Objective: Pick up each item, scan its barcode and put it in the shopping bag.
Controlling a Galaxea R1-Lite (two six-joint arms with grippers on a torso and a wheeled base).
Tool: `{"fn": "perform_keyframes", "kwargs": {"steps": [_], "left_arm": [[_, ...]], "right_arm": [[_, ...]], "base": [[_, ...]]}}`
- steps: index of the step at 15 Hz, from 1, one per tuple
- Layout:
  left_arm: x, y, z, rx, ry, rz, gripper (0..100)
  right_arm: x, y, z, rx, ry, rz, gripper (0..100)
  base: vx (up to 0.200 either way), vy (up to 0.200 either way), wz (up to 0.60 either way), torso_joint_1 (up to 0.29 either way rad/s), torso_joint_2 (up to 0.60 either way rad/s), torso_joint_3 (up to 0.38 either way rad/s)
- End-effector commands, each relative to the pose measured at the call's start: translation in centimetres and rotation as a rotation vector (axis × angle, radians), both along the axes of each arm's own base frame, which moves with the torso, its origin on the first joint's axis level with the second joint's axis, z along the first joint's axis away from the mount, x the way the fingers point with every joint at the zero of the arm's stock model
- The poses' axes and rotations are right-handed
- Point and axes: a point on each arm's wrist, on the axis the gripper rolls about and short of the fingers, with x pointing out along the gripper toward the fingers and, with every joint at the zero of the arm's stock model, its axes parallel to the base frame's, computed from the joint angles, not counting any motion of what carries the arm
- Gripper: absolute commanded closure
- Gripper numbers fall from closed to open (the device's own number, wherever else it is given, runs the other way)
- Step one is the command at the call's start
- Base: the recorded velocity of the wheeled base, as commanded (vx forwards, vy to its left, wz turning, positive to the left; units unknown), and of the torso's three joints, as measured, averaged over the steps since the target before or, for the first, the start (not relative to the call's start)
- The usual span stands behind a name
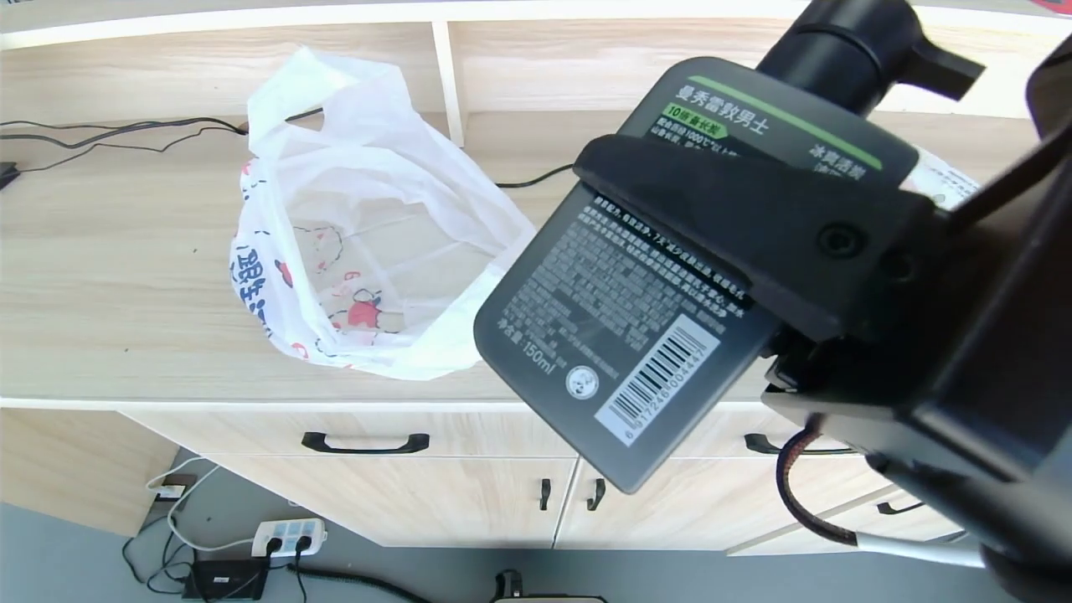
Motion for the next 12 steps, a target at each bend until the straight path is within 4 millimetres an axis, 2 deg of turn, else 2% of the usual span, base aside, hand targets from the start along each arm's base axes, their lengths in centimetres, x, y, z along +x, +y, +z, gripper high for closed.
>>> {"fn": "perform_keyframes", "kwargs": {"steps": [1,7,12], "left_arm": [[0.0,0.0,0.0,0.000,0.001,0.000,0],[0.0,0.0,0.0,0.000,0.001,0.000,0],[0.0,0.0,0.0,0.000,0.001,0.000,0]], "right_arm": [[-0.2,-0.4,-0.1,0.000,-0.001,0.002,100],[-1.3,-3.2,-1.1,-0.024,-0.015,0.047,100],[-1.4,-3.3,-0.8,-0.016,-0.026,0.059,100]], "base": [[0.000,0.000,0.00,0.000,0.00,0.000],[0.000,0.000,0.00,0.000,0.00,0.000],[0.000,0.000,0.00,0.000,0.00,0.000]]}}
